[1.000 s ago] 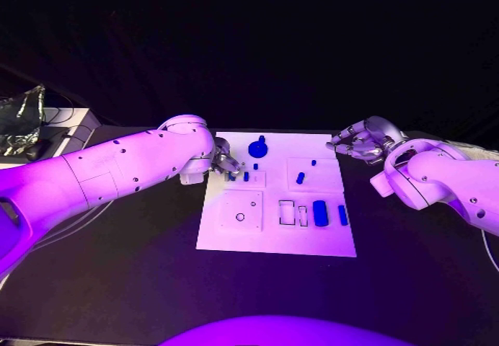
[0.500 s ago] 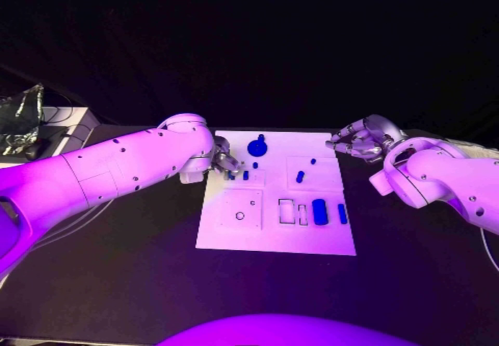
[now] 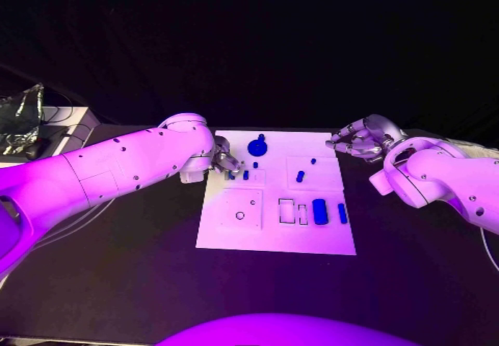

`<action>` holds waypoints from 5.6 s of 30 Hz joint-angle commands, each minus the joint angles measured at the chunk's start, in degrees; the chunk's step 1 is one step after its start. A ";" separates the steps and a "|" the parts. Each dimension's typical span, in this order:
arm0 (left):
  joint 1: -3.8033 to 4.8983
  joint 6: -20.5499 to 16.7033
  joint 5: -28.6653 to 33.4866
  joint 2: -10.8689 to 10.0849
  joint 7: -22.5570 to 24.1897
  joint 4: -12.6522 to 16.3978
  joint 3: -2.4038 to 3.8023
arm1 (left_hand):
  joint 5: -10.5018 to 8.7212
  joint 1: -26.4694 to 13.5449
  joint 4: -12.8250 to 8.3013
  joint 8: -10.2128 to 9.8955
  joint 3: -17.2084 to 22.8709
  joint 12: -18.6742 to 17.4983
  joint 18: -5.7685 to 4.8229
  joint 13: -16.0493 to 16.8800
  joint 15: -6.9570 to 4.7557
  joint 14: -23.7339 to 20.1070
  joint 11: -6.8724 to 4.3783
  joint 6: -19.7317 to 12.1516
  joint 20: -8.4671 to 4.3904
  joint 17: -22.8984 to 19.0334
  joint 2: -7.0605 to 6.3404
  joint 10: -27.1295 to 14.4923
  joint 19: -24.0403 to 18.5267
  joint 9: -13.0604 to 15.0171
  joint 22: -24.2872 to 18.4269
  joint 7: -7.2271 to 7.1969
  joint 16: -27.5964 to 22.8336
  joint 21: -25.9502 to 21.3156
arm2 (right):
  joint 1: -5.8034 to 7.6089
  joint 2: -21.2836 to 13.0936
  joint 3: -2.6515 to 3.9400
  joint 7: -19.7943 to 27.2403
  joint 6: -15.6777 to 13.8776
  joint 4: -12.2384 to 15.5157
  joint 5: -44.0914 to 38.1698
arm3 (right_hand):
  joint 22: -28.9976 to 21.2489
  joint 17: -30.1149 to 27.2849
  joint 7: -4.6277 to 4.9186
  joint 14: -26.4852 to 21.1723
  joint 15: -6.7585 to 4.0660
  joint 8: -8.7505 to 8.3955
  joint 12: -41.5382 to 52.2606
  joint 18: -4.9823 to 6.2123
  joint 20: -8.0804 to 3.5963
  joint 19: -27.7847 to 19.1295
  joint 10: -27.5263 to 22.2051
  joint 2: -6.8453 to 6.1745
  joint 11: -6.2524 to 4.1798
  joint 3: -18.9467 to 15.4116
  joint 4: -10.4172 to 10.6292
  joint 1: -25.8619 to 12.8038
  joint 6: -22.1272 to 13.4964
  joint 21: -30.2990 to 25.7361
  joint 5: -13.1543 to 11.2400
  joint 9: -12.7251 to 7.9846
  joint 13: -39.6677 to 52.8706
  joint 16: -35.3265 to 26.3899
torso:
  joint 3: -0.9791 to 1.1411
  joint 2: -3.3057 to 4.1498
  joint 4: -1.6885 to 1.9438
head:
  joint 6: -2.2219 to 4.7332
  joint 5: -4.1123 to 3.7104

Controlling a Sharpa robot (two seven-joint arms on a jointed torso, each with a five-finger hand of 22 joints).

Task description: Assemble the parts on the task board

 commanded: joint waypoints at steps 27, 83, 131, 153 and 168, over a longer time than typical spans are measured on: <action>-0.72 1.35 0.99 0.43 -0.13 -0.89 -0.37 | -0.75 0.10 6.83 -1.61 -10.76 -0.37 -0.33 0.87 -0.56 6.17 -0.41 3.12 -0.39 15.09 -3.98 0.40 0.66 0.08 7.42 -2.21 0.25 0.09 | -0.17 0.05 0.00 0.74 0.37 -0.01 -0.13 | 12.79 13.26 0.05 5.61 -0.53 0.37 0.07 -0.47 -0.31 4.64 5.52 -0.56 -0.48 0.45 0.13 -0.05 -0.29 -0.41 0.39 0.10 14.65 -0.23 | 0.00 0.00 0.01 | -0.23 0.02; -0.72 0.06 1.48 -0.80 0.24 -0.85 0.09 | -1.96 5.03 16.03 -2.61 -24.82 -1.73 -0.33 0.13 -0.58 6.17 -0.36 3.57 -0.43 15.09 -6.29 -0.17 0.74 0.74 7.48 -2.14 0.25 -0.05 | -0.24 -0.12 0.00 0.98 0.68 0.00 0.02 | 12.67 13.15 0.04 5.59 -0.52 0.46 0.06 -0.42 -0.30 4.56 5.51 -0.78 -0.48 0.46 0.25 -0.82 -0.38 -0.58 0.39 0.24 14.64 -0.26 | -0.09 -0.01 0.00 | -0.43 -0.15; -2.83 -22.67 -10.90 -0.46 38.96 -0.84 3.29 | -4.88 32.97 8.59 -13.72 -20.31 -38.24 7.85 -42.60 7.58 -27.16 8.74 -9.77 6.69 -35.10 -8.85 -31.86 -31.27 -22.52 -30.25 4.61 -32.55 -40.30 | -0.33 -0.24 0.00 4.12 -3.80 -0.65 1.06 | -0.53 0.76 -0.49 2.12 -1.42 1.94 -32.44 3.62 -1.11 -3.10 -16.27 -2.97 -1.28 6.81 -0.04 0.96 -1.23 -19.10 0.52 1.97 -13.33 -6.32 | -0.02 0.13 -0.11 | 1.74 -1.17; -3.44 -20.28 -23.53 3.02 37.64 -4.94 1.28 | -5.03 31.36 8.05 -16.52 -23.62 -41.45 6.02 -49.92 6.42 -14.81 7.76 -5.20 5.65 -27.67 -9.73 -28.54 -19.92 -29.60 -17.24 3.40 -16.64 -25.14 | -0.27 0.12 0.01 8.26 -7.53 -0.79 2.52 | -14.23 -12.00 0.07 -1.46 -1.03 3.03 -60.93 6.30 -0.96 -6.58 -23.54 -6.77 -0.58 17.23 -1.72 1.77 -1.15 -38.72 0.37 3.58 -42.51 -15.79 | -0.11 0.22 -0.15 | 1.98 -1.72; -3.97 -18.89 -24.66 4.26 34.63 -6.56 1.16 | -4.95 32.03 8.12 -16.39 -23.63 -41.14 5.21 -50.27 6.46 -12.29 7.73 -4.15 5.73 -24.83 -8.98 -28.27 -16.95 -30.10 -13.41 3.55 -13.81 -21.12 | -0.25 0.13 0.02 8.73 -8.32 -0.63 2.91 | -13.77 -11.52 0.22 -1.14 -0.87 3.10 -63.94 6.14 -0.88 -5.87 -23.36 -6.85 -0.34 18.21 -2.38 0.99 -1.11 -38.34 0.51 3.81 -46.01 -15.57 | -0.05 0.20 -0.20 | 1.82 -1.69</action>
